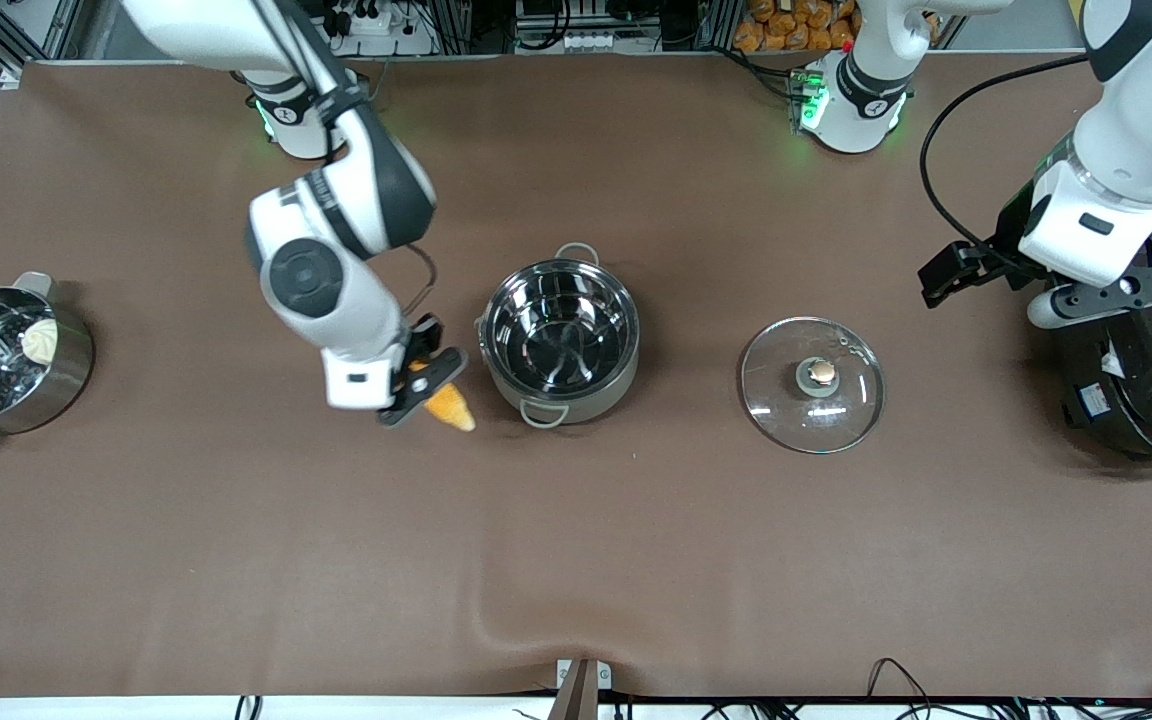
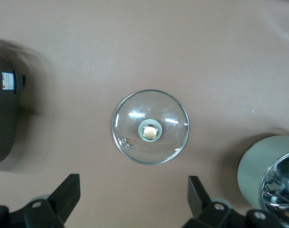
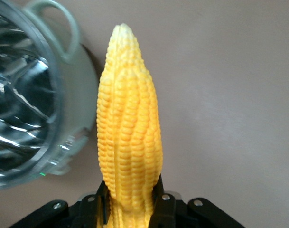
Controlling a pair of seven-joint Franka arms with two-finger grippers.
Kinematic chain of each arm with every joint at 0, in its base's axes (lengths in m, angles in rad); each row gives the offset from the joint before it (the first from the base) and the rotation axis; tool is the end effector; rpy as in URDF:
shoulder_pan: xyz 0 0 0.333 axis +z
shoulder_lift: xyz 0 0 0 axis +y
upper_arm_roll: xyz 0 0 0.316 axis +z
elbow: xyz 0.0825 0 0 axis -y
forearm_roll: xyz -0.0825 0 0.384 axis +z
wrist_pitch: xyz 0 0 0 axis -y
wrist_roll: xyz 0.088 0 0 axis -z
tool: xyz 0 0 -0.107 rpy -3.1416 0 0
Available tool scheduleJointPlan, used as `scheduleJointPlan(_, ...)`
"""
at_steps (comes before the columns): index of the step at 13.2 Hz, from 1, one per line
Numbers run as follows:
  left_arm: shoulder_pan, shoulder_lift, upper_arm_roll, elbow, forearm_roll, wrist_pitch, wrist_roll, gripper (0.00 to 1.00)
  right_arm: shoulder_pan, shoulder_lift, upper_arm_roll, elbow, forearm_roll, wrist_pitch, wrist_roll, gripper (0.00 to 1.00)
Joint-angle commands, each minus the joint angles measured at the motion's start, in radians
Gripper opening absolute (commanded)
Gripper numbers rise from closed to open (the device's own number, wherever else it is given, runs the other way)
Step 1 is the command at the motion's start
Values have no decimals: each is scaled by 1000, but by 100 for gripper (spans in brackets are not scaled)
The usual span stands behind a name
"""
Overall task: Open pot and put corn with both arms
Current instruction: 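Carry the yellow corn over the open pot with the right gripper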
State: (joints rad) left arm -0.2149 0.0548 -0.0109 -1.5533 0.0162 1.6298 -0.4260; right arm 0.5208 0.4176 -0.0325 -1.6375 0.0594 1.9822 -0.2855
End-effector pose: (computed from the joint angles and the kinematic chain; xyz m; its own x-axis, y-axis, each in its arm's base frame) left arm 0.5626 -0.1274 0.6071 0.9799 0.1980 0.0262 0.1982 -0.9802 -0.0052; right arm 0.5816 0.3158 0.3697 0.7290 0.6820 -0.0589 0.6795 -0.7314 -0.0583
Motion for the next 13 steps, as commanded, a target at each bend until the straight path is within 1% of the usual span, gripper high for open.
scheduleJointPlan(1,31,-26,-11,-2,1,-33,65,100,56,-17,-7,-5,-3,-2,61,0)
scheduleJointPlan(3,52,-26,-18,9,-10,-36,90,100,100,-17,-7,1,-4,-5,100,0)
scheduleJointPlan(5,74,-18,-37,50,-15,-56,93,100,162,-16,-9,1,-15,-8,133,0)
scheduleJointPlan(7,75,-15,-34,64,-15,-57,114,100,189,4,-9,4,-18,1,147,0)
scheduleJointPlan(8,74,-13,-32,64,-15,-57,122,100,208,24,-9,24,-21,13,147,0)
scheduleJointPlan(9,75,-13,-32,62,-15,-57,124,100,231,53,-9,50,-41,15,149,0)
scheduleJointPlan(10,75,-13,-32,62,-15,-57,124,100,257,85,-9,79,-84,15,160,0)
scheduleJointPlan(12,75,-13,-31,62,-15,-57,125,100,298,125,-9,94,-150,15,227,0)
scheduleJointPlan(13,75,-13,-32,62,-15,-57,125,100,311,138,-9,97,-159,17,236,0)
